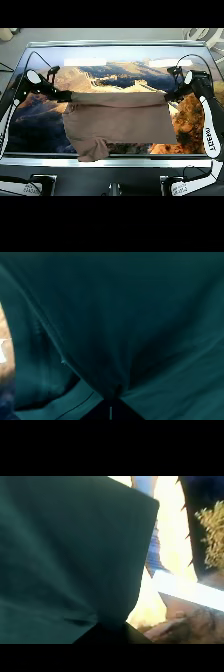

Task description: Fold the shirts.

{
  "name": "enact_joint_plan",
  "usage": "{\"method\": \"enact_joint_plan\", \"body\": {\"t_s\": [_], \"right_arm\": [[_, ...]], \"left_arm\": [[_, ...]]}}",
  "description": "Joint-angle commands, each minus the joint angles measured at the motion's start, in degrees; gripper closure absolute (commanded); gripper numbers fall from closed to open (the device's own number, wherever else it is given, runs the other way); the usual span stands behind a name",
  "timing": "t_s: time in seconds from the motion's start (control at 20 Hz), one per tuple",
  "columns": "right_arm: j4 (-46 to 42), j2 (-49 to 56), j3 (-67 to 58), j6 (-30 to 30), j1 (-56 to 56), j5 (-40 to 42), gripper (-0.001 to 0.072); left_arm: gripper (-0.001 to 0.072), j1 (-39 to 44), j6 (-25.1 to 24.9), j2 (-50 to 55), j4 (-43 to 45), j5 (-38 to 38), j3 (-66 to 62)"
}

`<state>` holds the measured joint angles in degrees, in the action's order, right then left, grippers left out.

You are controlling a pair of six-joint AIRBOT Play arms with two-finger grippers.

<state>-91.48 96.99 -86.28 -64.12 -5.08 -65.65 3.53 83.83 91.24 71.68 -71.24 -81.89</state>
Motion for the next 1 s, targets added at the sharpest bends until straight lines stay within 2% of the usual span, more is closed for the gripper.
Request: {"method": "enact_joint_plan", "body": {"t_s": [0.0, 0.3, 0.35, 0.4, 0.45, 0.5, 0.65, 0.7, 0.75, 0.8, 0.95], "right_arm": [[-0.63, 1.68, 0.35, 1.95, -0.04, -4.83, 0.0690], [-2.49, 1.66, 0.35, 2.03, -0.04, -7.69, 0.0687], [-2.23, 1.64, 0.35, 2.01, -0.04, -7.72, 0.0548], [-2.14, 1.57, 0.35, 2.08, -0.04, -8.26, 0.0358], [-2.19, 1.36, 0.35, 2.99, -0.07, -9.86, 0.0267], [-2.40, 0.81, 0.35, 3.82, -0.26, -12.79, 0.0230], [-1.03, -0.81, 0.42, 5.11, -4.20, -21.16, 0.0219], [0.28, -1.27, 0.85, 5.53, -6.36, -23.69, 0.0227], [1.79, -2.10, 2.38, 5.92, -8.76, -25.46, 0.0228], [2.82, -3.30, 4.79, 6.21, -10.64, -25.86, 0.0231], [4.37, -8.57, 14.60, 8.48, -12.92, -21.14, 0.0232]], "left_arm": [[0.0686, -0.15, 3.21, -0.52, 5.31, -3.32, 3.04], [0.0682, 0.20, 3.21, 0.94, 3.96, 0.31, 3.02], [0.0602, 0.17, 3.19, 1.46, 2.62, 0.09, 3.02], [0.0386, 0.09, 3.17, 1.55, 1.84, -0.31, 2.99], [0.0307, -0.22, 2.80, 1.11, 2.27, -1.29, 2.99], [0.0307, -0.92, 1.77, 0.17, 2.84, -2.97, 2.99], [0.0299, -4.22, 1.62, -4.37, 3.80, -8.79, 3.91], [0.0261, -5.22, 1.66, -6.67, 3.67, -9.18, 6.23], [0.0170, -5.86, 1.62, -9.38, 2.71, -8.96, 9.99], [0.0150, -6.10, 1.55, -12.61, 1.29, -7.96, 15.54], [0.0173, -5.31, 0.48, -22.23, -6.71, -1.55, 35.15]]}}
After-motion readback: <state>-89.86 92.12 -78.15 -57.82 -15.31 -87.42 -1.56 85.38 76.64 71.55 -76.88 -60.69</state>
